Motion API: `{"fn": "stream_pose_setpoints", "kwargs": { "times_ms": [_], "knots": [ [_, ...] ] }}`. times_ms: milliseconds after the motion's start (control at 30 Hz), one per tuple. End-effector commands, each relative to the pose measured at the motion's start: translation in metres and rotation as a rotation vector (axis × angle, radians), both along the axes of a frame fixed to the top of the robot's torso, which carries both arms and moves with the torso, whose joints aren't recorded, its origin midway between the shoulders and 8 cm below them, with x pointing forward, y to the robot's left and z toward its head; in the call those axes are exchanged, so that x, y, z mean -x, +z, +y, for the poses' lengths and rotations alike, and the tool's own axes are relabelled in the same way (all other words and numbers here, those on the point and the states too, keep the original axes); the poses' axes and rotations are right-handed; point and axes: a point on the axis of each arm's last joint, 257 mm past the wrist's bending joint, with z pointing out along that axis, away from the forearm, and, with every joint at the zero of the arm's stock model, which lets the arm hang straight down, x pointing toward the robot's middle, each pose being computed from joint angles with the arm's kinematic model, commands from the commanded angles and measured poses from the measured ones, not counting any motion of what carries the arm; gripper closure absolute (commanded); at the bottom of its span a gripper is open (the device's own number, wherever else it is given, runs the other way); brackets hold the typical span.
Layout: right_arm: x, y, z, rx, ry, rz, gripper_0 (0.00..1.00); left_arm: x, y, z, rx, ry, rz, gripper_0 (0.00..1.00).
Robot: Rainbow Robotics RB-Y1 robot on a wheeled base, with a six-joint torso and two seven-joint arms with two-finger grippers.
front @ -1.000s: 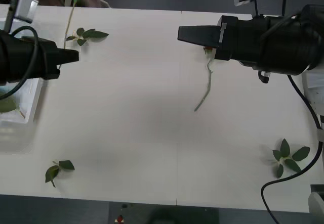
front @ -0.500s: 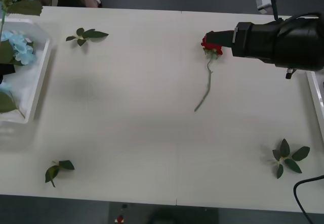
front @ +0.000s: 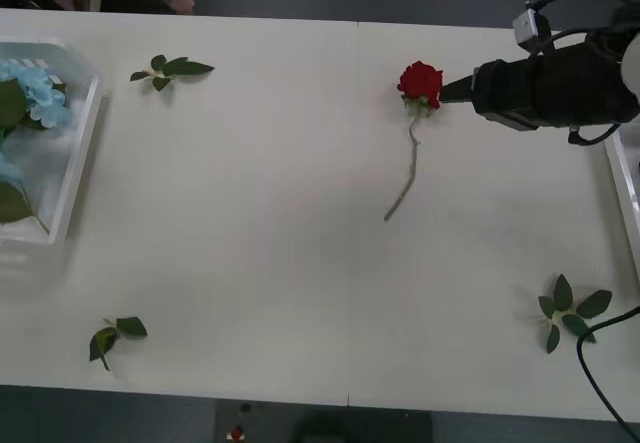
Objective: Put the red flowers into the right box and the blue flowers into the left box
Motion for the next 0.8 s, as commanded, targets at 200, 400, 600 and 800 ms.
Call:
{"fn": "stream_pose_setpoints", "kwargs": {
  "times_ms": [200,400,600,800],
  "knots": [
    [-0.049,-0.011,-0.010,0.104,-0.141,0.029,0.00,0.011,-0.026,0.017,-0.046,-0.016,0.081,0.99],
    [-0.076,-0.041,-0.010,0.227,-0.190,0.026,0.00,0.012,-0.048,0.010,-0.071,-0.036,0.102,0.99],
    [-0.093,-0.064,0.002,0.274,-0.203,-0.002,0.00,0.013,-0.052,0.011,-0.083,-0.038,0.106,0.95],
    [-0.101,-0.083,0.017,0.304,-0.209,-0.016,0.00,0.013,-0.051,0.014,-0.090,-0.034,0.095,0.73]
  ]
}}
